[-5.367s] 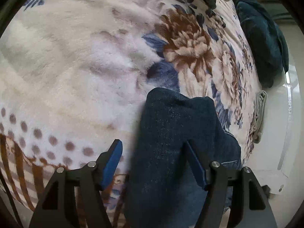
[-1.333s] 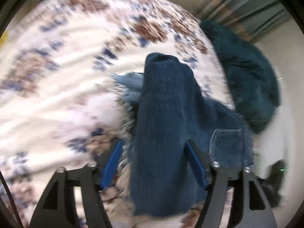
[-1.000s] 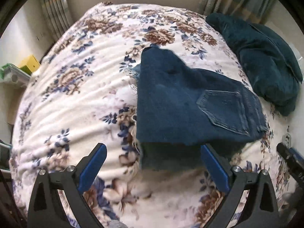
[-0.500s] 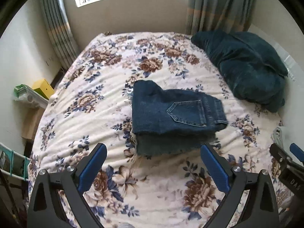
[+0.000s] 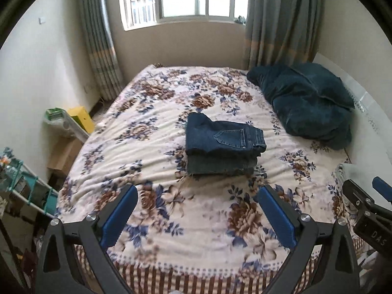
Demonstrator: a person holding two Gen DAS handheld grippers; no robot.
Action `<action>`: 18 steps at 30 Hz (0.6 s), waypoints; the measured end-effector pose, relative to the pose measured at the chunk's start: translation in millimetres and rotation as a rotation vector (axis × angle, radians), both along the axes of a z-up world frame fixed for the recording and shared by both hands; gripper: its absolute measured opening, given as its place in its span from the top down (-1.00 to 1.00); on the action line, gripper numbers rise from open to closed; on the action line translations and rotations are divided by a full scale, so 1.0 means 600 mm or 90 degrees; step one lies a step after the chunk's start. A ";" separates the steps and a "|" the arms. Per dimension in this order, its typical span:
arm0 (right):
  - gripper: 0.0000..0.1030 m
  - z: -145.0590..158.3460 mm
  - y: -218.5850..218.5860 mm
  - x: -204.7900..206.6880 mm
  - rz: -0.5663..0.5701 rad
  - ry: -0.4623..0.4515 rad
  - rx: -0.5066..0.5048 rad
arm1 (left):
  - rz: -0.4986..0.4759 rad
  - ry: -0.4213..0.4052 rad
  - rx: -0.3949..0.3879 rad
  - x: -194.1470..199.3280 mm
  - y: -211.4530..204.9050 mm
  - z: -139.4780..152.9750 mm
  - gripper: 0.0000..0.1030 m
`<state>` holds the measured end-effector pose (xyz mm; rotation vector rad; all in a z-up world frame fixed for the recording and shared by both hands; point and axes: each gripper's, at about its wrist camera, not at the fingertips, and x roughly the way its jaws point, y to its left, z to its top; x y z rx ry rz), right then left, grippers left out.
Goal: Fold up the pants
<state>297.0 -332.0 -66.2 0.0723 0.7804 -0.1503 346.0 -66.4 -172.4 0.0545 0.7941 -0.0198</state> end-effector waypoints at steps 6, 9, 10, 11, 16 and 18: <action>-0.87 0.078 0.006 -0.159 0.019 -0.028 0.008 | 0.030 -0.025 -0.002 -0.140 0.008 0.066 -0.96; -0.87 0.123 0.009 -0.234 0.029 -0.044 -0.006 | 0.036 -0.039 -0.007 -0.196 0.009 0.097 -0.96; -0.87 0.144 0.009 -0.264 0.028 -0.049 -0.006 | 0.038 -0.043 -0.004 -0.213 0.008 0.108 -0.96; -0.87 0.157 0.009 -0.283 0.027 -0.052 -0.007 | 0.037 -0.048 -0.002 -0.232 0.006 0.122 -0.96; -0.87 0.226 0.014 -0.380 0.023 -0.082 -0.014 | 0.014 -0.064 0.018 -0.286 0.004 0.164 -0.96; -0.87 0.246 0.015 -0.406 0.021 -0.093 -0.018 | 0.004 -0.069 0.028 -0.307 0.004 0.178 -0.96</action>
